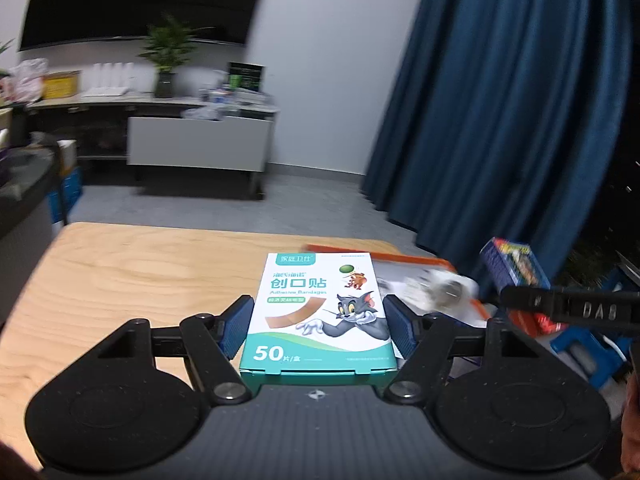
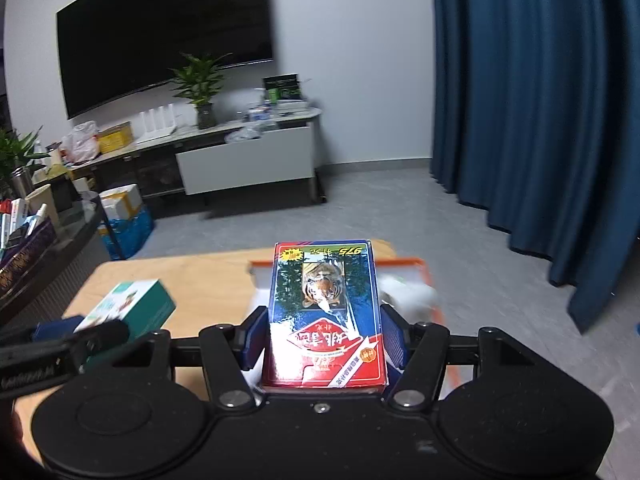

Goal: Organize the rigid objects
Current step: 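Carry the teal bandage box and red card box over the open box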

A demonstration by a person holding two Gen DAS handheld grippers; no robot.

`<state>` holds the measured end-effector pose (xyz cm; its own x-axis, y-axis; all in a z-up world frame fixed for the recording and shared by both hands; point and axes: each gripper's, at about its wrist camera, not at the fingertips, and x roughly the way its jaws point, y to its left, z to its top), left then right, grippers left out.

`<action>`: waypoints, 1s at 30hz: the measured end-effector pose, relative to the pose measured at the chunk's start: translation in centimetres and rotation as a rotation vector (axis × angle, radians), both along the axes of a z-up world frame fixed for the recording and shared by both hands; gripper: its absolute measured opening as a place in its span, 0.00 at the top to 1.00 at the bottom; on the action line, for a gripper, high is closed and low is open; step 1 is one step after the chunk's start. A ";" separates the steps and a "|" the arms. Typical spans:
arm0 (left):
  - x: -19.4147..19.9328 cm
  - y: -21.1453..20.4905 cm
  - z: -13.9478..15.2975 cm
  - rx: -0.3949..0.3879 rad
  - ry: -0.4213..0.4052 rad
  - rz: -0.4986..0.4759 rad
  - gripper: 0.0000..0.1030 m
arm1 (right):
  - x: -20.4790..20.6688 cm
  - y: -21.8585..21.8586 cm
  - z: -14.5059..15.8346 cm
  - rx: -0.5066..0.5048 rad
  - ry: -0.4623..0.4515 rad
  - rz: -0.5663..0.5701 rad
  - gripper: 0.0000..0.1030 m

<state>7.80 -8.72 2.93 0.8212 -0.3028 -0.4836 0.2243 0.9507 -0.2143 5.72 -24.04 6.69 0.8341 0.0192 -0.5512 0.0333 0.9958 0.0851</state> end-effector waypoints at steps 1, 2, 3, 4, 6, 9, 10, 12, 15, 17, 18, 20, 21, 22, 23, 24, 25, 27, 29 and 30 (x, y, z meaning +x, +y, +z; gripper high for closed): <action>-0.3 -0.7 -0.1 0.003 -0.001 -0.014 0.31 | -0.8 -0.5 -0.4 -0.002 0.005 -0.009 0.31; -0.7 -1.2 -0.4 0.005 -0.001 -0.027 0.31 | -1.5 -0.6 -0.7 -0.010 0.008 -0.015 0.31; -1.0 -1.8 -0.6 0.010 0.002 -0.041 0.31 | -2.2 -0.8 -1.1 -0.018 0.012 -0.024 0.31; -1.3 -2.3 -0.9 0.012 0.007 -0.051 0.31 | -2.7 -1.1 -1.5 -0.021 0.017 -0.034 0.31; -1.8 -3.2 -1.4 0.024 0.013 -0.071 0.31 | -3.6 -1.5 -2.3 -0.006 0.026 -0.045 0.31; -2.6 -3.9 -2.1 0.044 0.018 -0.077 0.31 | -4.4 -1.9 -3.1 0.019 0.037 -0.044 0.31; -2.9 -4.1 -2.4 0.043 0.023 -0.081 0.31 | -4.7 -2.0 -3.2 0.024 0.037 -0.042 0.31; -3.4 -4.5 -2.8 0.056 0.029 -0.084 0.31 | -5.0 -2.1 -3.6 0.026 0.039 -0.039 0.31; -4.0 -4.8 -3.1 0.074 0.032 -0.086 0.31 | -5.7 -2.2 -3.8 0.032 0.033 -0.028 0.31; -4.5 -5.1 -3.0 0.096 0.014 -0.074 0.31 | -5.7 -2.1 -3.9 0.031 0.020 -0.012 0.31; -4.5 -5.1 -2.9 0.100 0.010 -0.064 0.31 | -5.6 -2.0 -4.0 0.027 0.018 -0.011 0.31; -4.6 -5.3 -2.6 0.094 0.012 -0.045 0.31 | -5.4 -1.9 -4.1 0.024 0.015 -0.008 0.31; -4.7 -5.3 -2.5 0.094 0.011 -0.037 0.31 | -5.5 -1.9 -4.1 0.027 0.014 -0.007 0.31; -4.8 -5.2 -2.4 0.096 0.008 -0.032 0.31 | -5.6 -1.9 -4.1 0.031 0.011 -0.005 0.31; -5.1 -5.4 -2.4 0.098 0.004 -0.029 0.31 | -5.6 -2.0 -4.1 0.033 0.008 -0.004 0.31; -5.3 -5.4 -2.4 0.096 0.000 -0.027 0.31 | -5.8 -2.0 -4.0 0.032 0.003 -0.002 0.31; -5.5 -5.5 -2.3 0.094 -0.005 -0.027 0.31 | -5.9 -2.1 -4.0 0.030 -0.001 -0.001 0.31; -6.0 -5.8 -2.3 0.094 -0.014 -0.026 0.31 | -6.3 -2.3 -4.0 0.027 -0.007 0.001 0.31; -6.3 -6.1 -2.2 0.094 -0.019 -0.028 0.31 | -6.8 -2.7 -4.0 0.031 -0.014 -0.001 0.31; -6.5 -6.2 -2.1 0.093 -0.022 -0.029 0.31 | -6.9 -2.8 -3.8 0.032 -0.018 -0.001 0.31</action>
<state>1.34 -14.89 0.79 0.8231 -0.2818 -0.4930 0.2561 0.9591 -0.1206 -1.16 -26.79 2.86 0.8439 0.0358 -0.5352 0.0326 0.9925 0.1178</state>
